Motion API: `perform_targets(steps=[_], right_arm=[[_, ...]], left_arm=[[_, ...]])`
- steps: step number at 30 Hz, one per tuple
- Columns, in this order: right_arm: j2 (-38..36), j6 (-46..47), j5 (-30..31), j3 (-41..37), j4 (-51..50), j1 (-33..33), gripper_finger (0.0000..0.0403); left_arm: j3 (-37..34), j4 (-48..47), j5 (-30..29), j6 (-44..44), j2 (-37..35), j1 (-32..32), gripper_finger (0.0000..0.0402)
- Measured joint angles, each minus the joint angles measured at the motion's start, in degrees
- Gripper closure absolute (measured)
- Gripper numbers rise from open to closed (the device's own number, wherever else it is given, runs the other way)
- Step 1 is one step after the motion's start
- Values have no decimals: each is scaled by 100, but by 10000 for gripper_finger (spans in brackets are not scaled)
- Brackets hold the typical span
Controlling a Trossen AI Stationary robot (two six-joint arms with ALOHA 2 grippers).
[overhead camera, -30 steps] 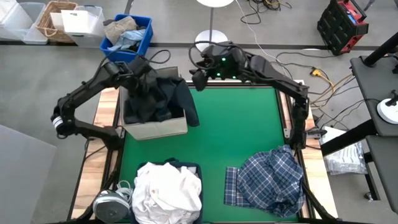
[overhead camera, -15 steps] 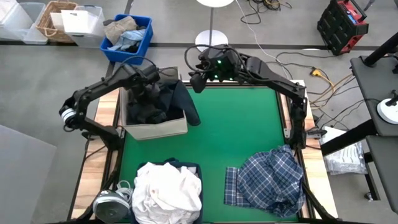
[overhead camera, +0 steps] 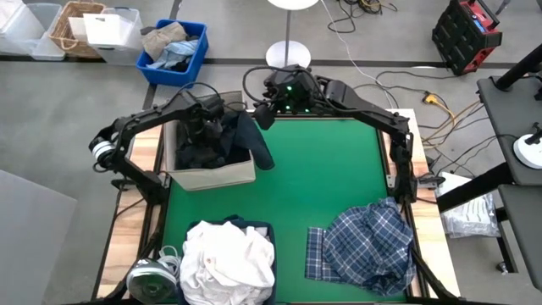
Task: Sort clothes
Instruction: Put the dark long pants into the white laundry organizer
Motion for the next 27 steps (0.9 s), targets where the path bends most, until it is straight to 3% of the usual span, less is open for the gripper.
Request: perform_targets(steps=[12, 21, 27], right_arm=[[-3, 20, -24, 0, -66, 0, 183], [-416, -173, -56, 7, -1067, -117, 168], [-781, -744, -55, 7, -1367, -249, 159]], left_arm=[[1139, -920, -33, -179, -472, -2, 394], [2421, -1361, -39, -760, -735, -17, 282], [3416, -673, 267, -1168, -710, -208, 227]])
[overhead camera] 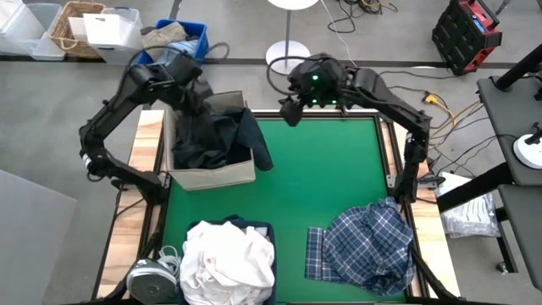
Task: Sort clothes
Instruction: Put the dark long pants into the white laundry organizer
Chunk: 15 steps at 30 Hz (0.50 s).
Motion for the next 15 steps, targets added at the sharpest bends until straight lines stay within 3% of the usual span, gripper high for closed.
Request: perform_targets(steps=[6, 15], right_arm=[[-428, -518, 0, 0, -285, -183, 161], [-965, -920, -2, 4, -523, -290, 155]], left_arm=[[156, 1640, 31, -49, 49, -549, 220], [91, 1822, -687, 709, 952, -546, 220]])
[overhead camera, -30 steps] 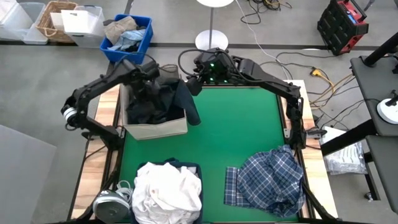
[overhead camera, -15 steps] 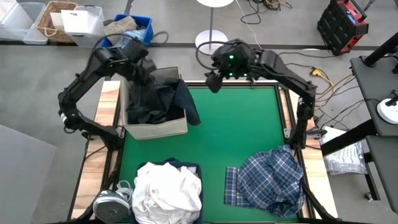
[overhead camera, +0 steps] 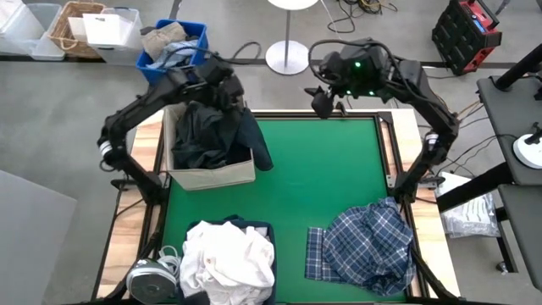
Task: Sort clothes
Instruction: Put the dark long pants into the white laundry organizer
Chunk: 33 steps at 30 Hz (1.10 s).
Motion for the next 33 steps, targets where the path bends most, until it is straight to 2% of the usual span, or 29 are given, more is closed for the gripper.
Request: perform_targets(steps=[10, 14, 21, 27, 33], right_arm=[[-129, -48, 0, -10, -228, 0, 157], [-127, -62, 0, -28, -250, 0, 161], [-79, -53, 2, -33, -364, 0, 153], [-52, -16, 0, -61, -364, 0, 157], [-52, 73, 0, -99, -366, 0, 169]], left_arm=[[147, -338, -60, 268, 548, 521, 220], [119, -346, 210, 303, 745, 675, 220], [110, -565, 327, 453, 977, 802, 236], [110, -805, 584, 682, 1073, 850, 283], [110, -806, 586, 891, 1080, 890, 388]])
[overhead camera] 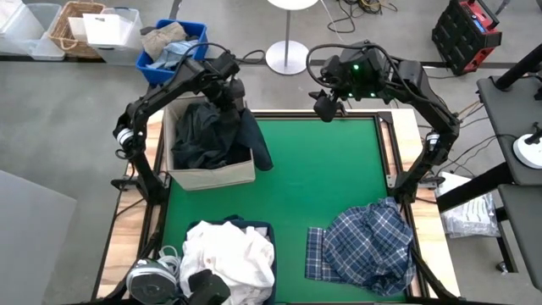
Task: Sort clothes
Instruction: Put the dark long pants into the white laundry organizer
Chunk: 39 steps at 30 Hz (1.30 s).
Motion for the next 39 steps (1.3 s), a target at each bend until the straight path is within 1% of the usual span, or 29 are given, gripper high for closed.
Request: perform_targets(steps=[3, 6, 9, 12, 15, 16, 17, 18, 21, 22, 23, 26, 30, 32, 35, 36, 39], right_arm=[[0, 73, 0, -20, 0, 0, 170], [0, 117, 1, -58, -1, 0, 166], [-2, 194, 0, -125, 2, 0, 162], [-2, 283, 2, -250, 63, 0, 161], [-2, 387, 1, -410, 111, 0, 165], [-2, 421, 0, -470, 157, 0, 166], [-2, 464, 2, -533, 227, 0, 168], [-3, 496, 0, -598, 272, 0, 169], [-4, 583, 1, -777, 369, 0, 169], [-4, 611, 0, -822, 412, 0, 168], [-4, 645, 0, -867, 449, 0, 166], [-4, 743, 0, -984, 651, 0, 161], [-2, 861, 0, -1137, 852, 0, 157], [-2, 889, 0, -1197, 888, 0, 156], [-2, 893, 2, -1233, 955, 0, 156], [-2, 896, 0, -1242, 954, 0, 156], [-2, 984, 2, -1247, 983, -1, 156]], left_arm=[[0, -132, -6, -3, -26, 12, 392], [152, -560, 0, -3, -163, 12, 397], [528, -1125, -1, 83, -319, 12, 399], [1087, -1700, -4, 124, -379, 12, 400], [1527, -1678, -100, 151, -541, 12, 400], [1619, -1740, -181, 291, -615, 10, 400], [1707, -1740, -375, 399, -678, 9, 400], [1794, -1709, -761, 382, -736, 2, 400], [2083, -1711, -1984, -202, -775, 6, 401], [2176, -1694, -2183, -363, -790, 22, 401], [2251, -1703, -2229, -418, -839, 41, 401], [2392, -1709, -2117, -516, -1079, 31, 401], [2286, -1705, -2576, -1149, -1292, 37, 401], [2130, -1703, -2445, -1195, -1482, 39, 401], [1871, -1705, -1580, -1195, -1860, 33, 401], [1757, -1705, -1447, -1206, -1974, 32, 401], [1299, -1683, -1366, -1293, -2326, 34, 401]])
